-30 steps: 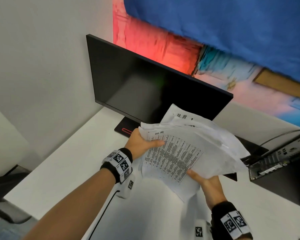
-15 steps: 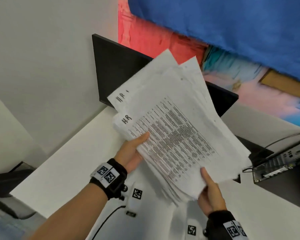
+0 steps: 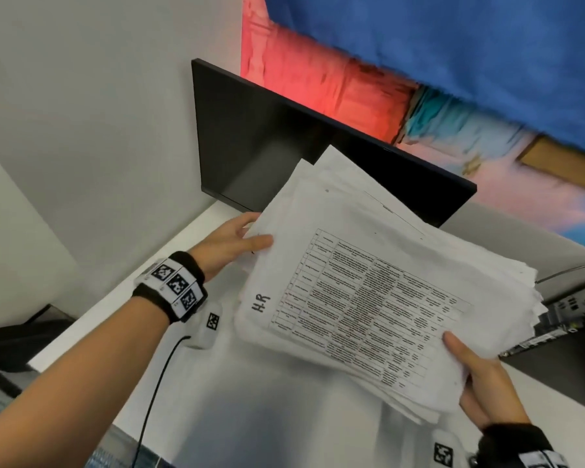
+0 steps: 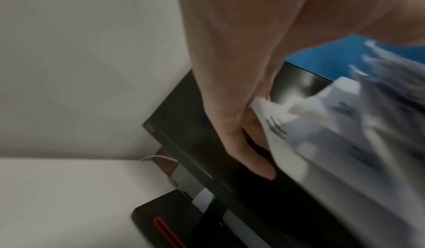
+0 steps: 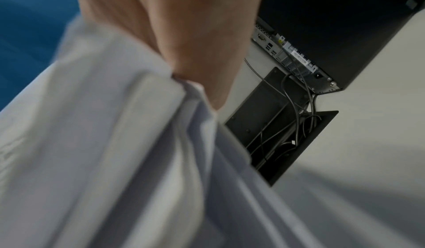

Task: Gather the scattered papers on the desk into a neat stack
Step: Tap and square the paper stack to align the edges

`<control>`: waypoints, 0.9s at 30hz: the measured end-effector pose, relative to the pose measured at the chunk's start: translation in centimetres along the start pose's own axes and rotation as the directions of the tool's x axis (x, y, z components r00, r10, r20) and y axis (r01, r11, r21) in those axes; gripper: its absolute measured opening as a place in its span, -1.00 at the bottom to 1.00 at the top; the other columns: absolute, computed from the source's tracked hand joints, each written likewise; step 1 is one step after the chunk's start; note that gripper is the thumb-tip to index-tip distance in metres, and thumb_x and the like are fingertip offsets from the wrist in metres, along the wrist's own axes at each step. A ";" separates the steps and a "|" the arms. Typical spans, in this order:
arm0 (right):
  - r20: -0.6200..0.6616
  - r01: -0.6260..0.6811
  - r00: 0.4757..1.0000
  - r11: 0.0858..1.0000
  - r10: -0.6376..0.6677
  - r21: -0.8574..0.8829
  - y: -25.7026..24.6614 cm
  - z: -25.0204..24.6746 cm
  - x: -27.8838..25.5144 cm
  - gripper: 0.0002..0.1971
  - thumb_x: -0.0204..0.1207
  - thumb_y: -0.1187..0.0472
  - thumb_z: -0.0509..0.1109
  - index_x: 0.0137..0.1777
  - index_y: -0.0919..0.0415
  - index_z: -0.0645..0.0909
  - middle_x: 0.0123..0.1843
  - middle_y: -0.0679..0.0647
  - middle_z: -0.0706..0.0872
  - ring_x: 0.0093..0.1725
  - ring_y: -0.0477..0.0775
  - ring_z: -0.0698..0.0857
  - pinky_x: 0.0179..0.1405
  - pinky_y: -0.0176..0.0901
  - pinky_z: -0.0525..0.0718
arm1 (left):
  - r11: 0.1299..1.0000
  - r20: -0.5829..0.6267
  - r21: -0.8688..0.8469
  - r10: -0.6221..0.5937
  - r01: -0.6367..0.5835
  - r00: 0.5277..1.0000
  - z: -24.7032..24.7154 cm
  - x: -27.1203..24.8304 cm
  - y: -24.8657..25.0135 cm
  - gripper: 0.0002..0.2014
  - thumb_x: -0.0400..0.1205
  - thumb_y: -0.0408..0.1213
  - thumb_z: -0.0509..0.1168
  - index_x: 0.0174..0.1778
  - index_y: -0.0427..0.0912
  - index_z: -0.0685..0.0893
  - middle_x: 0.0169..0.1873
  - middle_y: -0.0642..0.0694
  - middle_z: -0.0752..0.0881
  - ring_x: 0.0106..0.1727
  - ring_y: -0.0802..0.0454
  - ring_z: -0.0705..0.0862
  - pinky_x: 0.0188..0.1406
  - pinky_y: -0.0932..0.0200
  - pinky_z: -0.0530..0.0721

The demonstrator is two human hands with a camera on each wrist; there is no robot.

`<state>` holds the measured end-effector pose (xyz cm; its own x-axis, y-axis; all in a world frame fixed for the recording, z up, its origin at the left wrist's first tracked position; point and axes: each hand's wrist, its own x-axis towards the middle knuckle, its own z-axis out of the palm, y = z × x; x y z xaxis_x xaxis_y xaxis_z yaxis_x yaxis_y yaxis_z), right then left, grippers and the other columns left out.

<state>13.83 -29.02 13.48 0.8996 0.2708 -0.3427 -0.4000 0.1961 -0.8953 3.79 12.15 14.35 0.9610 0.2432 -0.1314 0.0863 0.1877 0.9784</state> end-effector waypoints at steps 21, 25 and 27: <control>-0.064 0.115 0.984 0.874 -0.164 -0.471 6.6 0.3 0.9 -0.69 0.50 0.32 0.57 0.11 -0.09 0.71 -0.02 -0.23 0.85 0.07 -0.30 0.72 0.15 -0.27 0.61 | 0.985 -0.166 0.163 -0.024 0.052 0.986 4.6 0.8 -8.5 -0.76 0.50 -0.36 0.58 -0.05 0.08 0.78 -0.28 0.32 0.87 -0.13 0.39 0.82 0.02 0.26 0.72; -0.141 0.091 0.976 0.897 -0.167 -0.432 6.1 0.3 2.3 -0.58 0.47 0.20 0.62 0.33 0.11 0.71 0.18 0.00 0.84 0.14 -0.09 0.77 0.00 -0.30 0.63 | 0.989 -0.238 0.128 -0.041 0.073 0.971 4.7 1.4 -8.4 -0.86 0.49 -0.28 0.60 -0.14 0.04 0.81 -0.32 0.18 0.88 -0.16 0.26 0.83 -0.12 0.30 0.76; -0.173 0.099 0.968 0.906 -0.184 -0.412 5.5 0.0 2.7 -0.55 0.43 0.24 0.64 0.34 0.18 0.73 0.16 0.03 0.87 0.12 -0.02 0.84 -0.11 -0.38 0.70 | 0.993 -0.247 0.105 -0.028 0.056 0.968 4.3 1.5 -7.8 -0.79 0.45 -0.32 0.63 -0.07 -0.01 0.82 -0.25 0.16 0.90 -0.16 0.27 0.85 -0.20 0.37 0.78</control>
<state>14.06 -27.22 7.57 0.9744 0.0632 -0.2156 -0.2010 -0.1837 -0.9622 5.69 6.98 7.22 0.8633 0.4656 -0.1945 0.1673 0.0996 0.9809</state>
